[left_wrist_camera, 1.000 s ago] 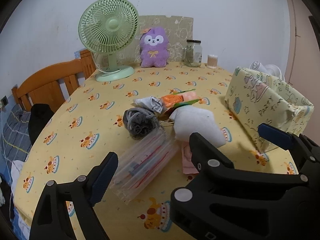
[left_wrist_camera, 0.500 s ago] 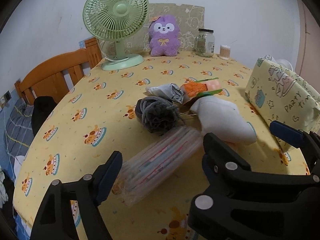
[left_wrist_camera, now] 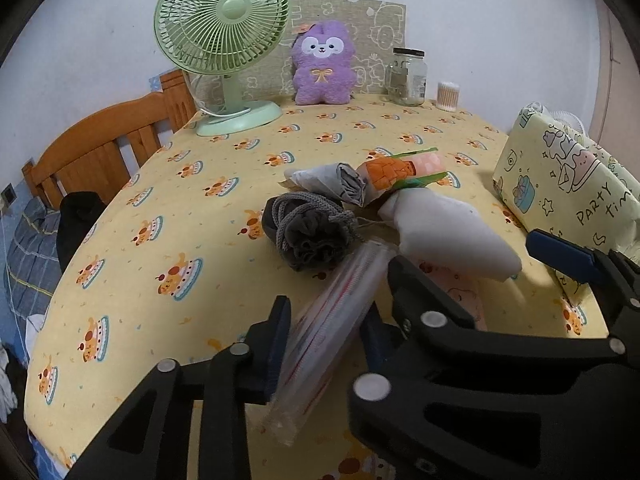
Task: Organize soft objects
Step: 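Grasp the clear straw bag with the left tool while the right tool grasps the white towel, then lift the white towel with the right tool while the left tool lifts the straw bag, then lower the white towel into the box with the right tool while the left lowers the straw bag, then open both tools and release the towel and straw bag into the box, then withdraw both tools from the box toward the remaining items on the table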
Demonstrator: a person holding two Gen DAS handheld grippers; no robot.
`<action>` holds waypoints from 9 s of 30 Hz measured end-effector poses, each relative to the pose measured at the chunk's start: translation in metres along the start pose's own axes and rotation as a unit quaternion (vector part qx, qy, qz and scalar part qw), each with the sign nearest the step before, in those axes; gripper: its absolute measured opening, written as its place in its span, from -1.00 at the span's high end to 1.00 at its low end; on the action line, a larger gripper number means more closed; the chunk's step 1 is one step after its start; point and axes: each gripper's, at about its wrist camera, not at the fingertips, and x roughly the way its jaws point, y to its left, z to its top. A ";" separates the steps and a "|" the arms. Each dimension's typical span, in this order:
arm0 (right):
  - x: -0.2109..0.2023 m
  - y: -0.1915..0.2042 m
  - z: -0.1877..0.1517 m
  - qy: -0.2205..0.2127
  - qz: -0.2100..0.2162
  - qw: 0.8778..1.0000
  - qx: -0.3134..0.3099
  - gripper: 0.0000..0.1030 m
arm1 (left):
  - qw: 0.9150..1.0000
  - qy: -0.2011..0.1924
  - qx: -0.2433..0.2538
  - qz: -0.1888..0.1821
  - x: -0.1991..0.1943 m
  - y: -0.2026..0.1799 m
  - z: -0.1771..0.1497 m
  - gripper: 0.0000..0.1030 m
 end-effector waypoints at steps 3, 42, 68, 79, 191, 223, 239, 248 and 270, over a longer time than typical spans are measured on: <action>0.000 0.001 0.002 -0.004 0.002 1.000 -0.002 -1.00 | 1.000 0.002 0.000 -0.002 -0.001 0.000 0.001 0.45; -0.023 -0.022 0.010 0.018 0.012 0.999 0.023 -0.38 | 0.999 -0.004 -0.007 -0.034 -0.025 -0.021 0.013 0.68; -0.069 -0.047 0.047 -0.052 0.024 0.998 0.028 -0.38 | 0.997 -0.067 0.015 -0.043 -0.063 -0.046 0.055 0.68; -0.095 -0.061 0.064 -0.086 0.015 0.996 0.033 -0.38 | 0.993 -0.105 0.024 -0.051 -0.086 -0.061 0.071 0.68; -0.080 -0.220 0.045 -0.044 -0.076 0.992 0.088 -0.91 | 0.987 -0.059 0.085 -0.124 -0.034 -0.208 0.089 -0.43; -0.152 -0.148 0.049 -0.124 -0.083 0.986 0.071 -1.00 | 0.981 -0.137 0.083 -0.109 -0.112 -0.148 0.079 -0.74; -0.155 -0.106 0.050 -0.124 -0.062 0.988 0.065 -1.00 | 0.984 -0.145 0.059 -0.082 -0.121 -0.107 0.072 -0.79; -0.150 -0.088 0.049 -0.131 -0.043 0.989 0.054 -1.00 | 0.985 -0.151 0.049 -0.063 -0.123 -0.090 0.065 -0.79; -0.103 -0.050 0.034 -0.097 -0.011 0.995 0.035 -0.99 | 0.993 -0.111 0.030 -0.039 -0.086 -0.051 0.041 -0.78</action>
